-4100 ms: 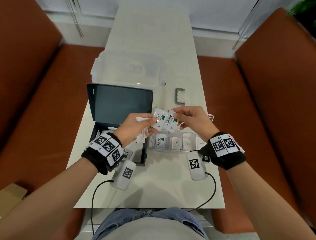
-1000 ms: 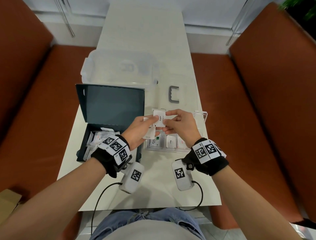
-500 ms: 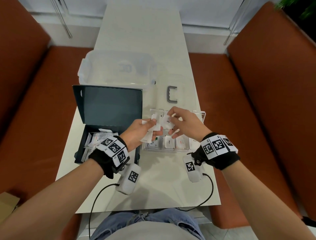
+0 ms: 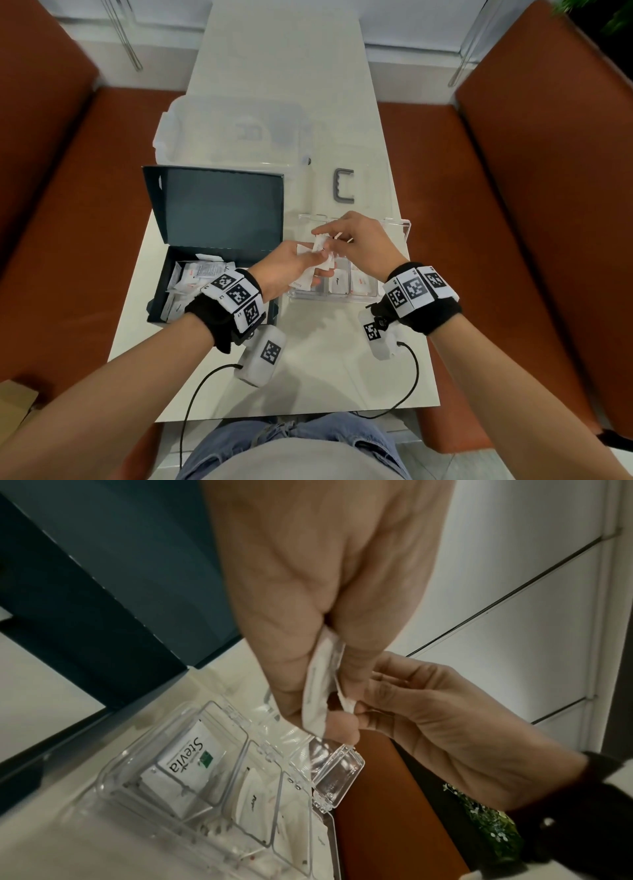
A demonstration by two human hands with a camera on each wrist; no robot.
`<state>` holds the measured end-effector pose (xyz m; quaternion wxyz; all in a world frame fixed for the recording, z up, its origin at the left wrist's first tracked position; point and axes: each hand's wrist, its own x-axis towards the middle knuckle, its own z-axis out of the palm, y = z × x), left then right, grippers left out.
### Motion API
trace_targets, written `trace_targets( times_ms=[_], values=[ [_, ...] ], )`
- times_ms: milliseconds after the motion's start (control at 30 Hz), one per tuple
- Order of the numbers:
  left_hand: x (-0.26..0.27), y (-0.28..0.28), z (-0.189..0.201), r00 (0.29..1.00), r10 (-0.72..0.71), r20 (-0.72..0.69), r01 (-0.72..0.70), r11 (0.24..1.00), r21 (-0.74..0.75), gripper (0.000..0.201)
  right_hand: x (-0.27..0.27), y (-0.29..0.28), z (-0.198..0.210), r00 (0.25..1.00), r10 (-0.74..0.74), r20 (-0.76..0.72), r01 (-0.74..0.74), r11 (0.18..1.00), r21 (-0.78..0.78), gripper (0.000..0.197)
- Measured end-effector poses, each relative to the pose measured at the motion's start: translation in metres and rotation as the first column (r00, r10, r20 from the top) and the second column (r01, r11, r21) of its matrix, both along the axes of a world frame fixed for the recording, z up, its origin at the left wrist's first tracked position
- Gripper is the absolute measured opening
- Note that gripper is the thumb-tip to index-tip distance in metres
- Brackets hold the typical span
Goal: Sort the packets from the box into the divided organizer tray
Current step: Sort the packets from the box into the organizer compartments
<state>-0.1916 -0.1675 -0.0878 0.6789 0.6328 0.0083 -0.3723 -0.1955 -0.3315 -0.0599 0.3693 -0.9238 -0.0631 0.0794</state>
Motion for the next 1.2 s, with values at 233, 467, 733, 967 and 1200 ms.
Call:
trace_targets(
  times_ms=[233, 467, 733, 967, 1200],
  values=[
    [0.004, -0.002, -0.005, 0.999, -0.015, 0.050, 0.015, 1.000, 0.005, 0.020, 0.004, -0.009, -0.009, 0.985, -0.120, -0.122, 0.144, 0.967, 0.209, 0.014],
    [0.002, -0.005, -0.014, 0.988, -0.038, 0.146, 0.027, 0.997, 0.077, 0.025, 0.005, -0.016, -0.014, 0.967, -0.134, -0.218, 0.206, 0.914, 0.350, 0.008],
    [0.004, -0.004, -0.016, 0.984, -0.043, 0.174, 0.015, 0.988, 0.155, 0.021, 0.009, -0.026, -0.031, 0.935, -0.265, -0.234, 0.333, 0.885, 0.327, 0.003],
    [0.010, 0.011, -0.025, 0.986, 0.098, 0.137, -0.125, 0.969, 0.211, 0.027, 0.003, -0.035, -0.067, 0.909, -0.360, -0.212, 0.384, 0.919, 0.086, 0.012],
    [0.004, 0.014, -0.028, 0.985, 0.133, 0.108, -0.153, 0.968, 0.200, 0.024, 0.004, -0.019, -0.080, 0.927, -0.376, 0.017, 0.373, 0.924, 0.086, 0.009]
  ],
)
